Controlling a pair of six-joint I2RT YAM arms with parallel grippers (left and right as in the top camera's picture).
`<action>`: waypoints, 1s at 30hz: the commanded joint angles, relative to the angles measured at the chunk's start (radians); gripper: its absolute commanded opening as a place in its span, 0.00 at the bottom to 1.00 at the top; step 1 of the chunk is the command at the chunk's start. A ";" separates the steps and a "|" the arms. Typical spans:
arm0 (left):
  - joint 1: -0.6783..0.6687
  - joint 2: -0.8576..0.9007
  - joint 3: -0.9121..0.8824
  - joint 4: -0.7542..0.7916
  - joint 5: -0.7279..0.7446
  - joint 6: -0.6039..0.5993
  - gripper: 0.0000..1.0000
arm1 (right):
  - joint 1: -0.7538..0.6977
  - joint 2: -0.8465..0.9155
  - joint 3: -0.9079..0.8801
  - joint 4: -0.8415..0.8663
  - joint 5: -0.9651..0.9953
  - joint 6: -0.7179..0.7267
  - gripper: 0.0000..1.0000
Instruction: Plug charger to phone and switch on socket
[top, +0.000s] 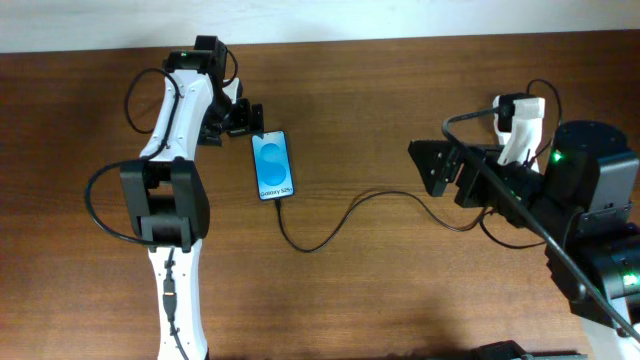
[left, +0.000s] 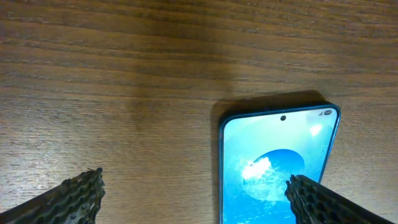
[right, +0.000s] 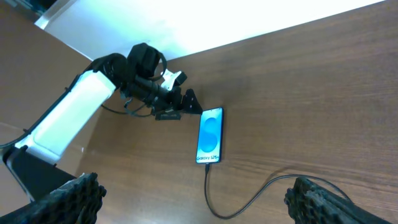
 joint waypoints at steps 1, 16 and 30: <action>0.006 0.016 0.016 -0.004 -0.011 -0.001 0.99 | -0.002 -0.005 0.015 -0.003 -0.040 -0.011 0.98; 0.006 0.016 0.016 0.000 -0.011 -0.001 0.99 | -0.002 -0.037 0.015 -0.019 -0.100 -0.041 0.98; 0.006 0.016 0.015 0.000 -0.011 -0.001 0.99 | -0.002 -0.045 0.015 -0.017 -0.127 -0.041 0.99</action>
